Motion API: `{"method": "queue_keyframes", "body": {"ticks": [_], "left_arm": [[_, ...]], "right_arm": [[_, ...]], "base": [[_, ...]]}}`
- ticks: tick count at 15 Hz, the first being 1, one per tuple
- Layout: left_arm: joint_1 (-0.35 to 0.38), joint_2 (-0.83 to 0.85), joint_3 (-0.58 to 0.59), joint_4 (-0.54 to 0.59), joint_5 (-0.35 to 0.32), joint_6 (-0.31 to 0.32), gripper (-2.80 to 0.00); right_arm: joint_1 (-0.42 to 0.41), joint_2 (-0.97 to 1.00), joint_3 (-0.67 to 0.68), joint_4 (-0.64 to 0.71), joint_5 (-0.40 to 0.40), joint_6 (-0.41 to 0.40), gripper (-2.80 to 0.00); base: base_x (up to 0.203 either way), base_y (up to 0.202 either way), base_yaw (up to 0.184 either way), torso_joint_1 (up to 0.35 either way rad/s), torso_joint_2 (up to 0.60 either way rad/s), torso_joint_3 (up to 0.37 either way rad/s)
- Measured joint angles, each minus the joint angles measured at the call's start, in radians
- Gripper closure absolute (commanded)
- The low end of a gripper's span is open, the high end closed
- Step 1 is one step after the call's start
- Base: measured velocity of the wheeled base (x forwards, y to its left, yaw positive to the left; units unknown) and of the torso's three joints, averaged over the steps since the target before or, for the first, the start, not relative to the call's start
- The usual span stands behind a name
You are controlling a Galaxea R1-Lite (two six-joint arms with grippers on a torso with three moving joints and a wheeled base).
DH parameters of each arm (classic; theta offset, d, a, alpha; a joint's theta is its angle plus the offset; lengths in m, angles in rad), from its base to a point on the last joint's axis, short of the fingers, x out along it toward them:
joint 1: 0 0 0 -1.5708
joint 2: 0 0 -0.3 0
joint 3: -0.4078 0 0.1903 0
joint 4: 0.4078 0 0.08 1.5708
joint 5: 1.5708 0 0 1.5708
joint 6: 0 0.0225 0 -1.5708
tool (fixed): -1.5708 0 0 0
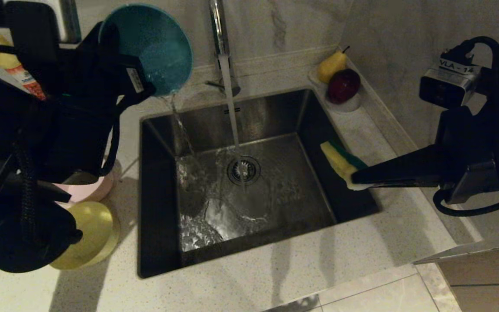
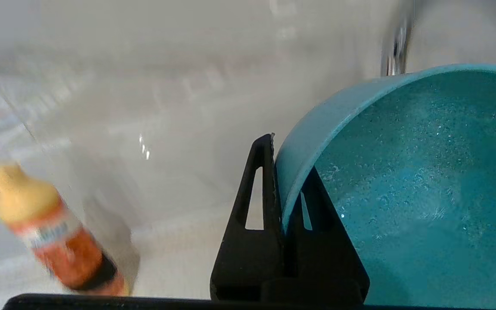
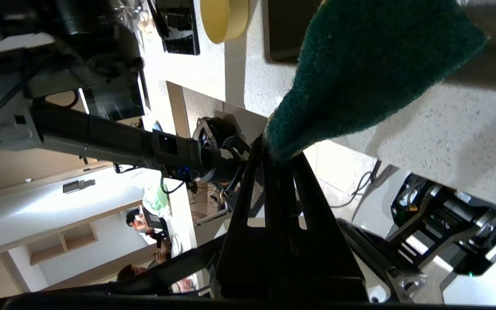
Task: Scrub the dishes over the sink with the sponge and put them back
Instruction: Rinse the bowl
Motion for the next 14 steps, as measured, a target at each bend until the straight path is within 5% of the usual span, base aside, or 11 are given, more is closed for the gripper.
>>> {"method": "queue_keyframes", "body": {"ticks": [14], "left_arm": [[0.0, -0.082, -0.13, 0.001, -0.029, -0.003, 0.0]], "right_arm": [[-0.002, 0.01, 0.003, -0.007, 0.001, 0.003, 0.0]], "base": [[0.0, 0.0, 0.0, 0.0, 0.0, 0.0]]}}
